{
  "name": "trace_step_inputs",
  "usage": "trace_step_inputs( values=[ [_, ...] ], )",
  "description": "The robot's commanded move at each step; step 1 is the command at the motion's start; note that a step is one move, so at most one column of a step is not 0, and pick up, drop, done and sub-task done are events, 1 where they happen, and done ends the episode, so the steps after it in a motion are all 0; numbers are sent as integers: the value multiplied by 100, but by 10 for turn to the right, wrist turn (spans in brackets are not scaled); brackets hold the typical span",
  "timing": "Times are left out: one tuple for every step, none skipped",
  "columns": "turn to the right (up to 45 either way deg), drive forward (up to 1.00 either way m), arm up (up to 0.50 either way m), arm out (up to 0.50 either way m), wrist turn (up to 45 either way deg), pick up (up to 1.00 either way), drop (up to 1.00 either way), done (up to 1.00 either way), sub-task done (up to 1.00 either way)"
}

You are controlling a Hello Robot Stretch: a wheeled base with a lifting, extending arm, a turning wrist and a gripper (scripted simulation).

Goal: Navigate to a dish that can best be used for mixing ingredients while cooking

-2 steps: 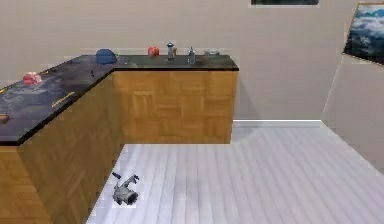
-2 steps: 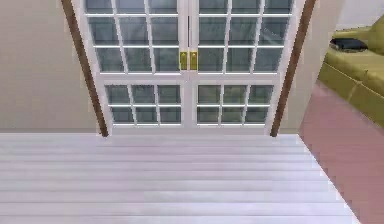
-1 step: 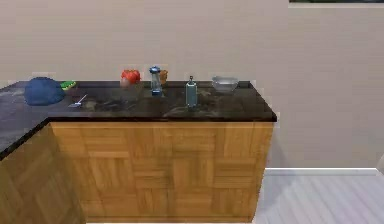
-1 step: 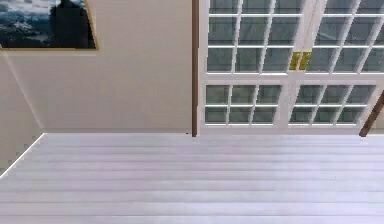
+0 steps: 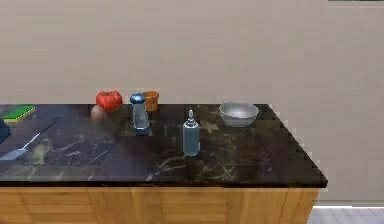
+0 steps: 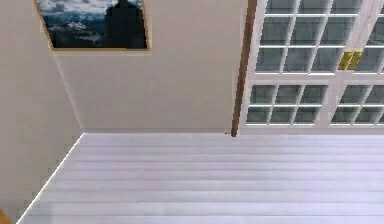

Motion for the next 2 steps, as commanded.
trace_step_inputs(
  values=[
    [120, 0, 0, 0, 0, 0, 0, 0, 0],
    [0, 0, 0, 0, 0, 0, 0, 100, 0]
  ],
)
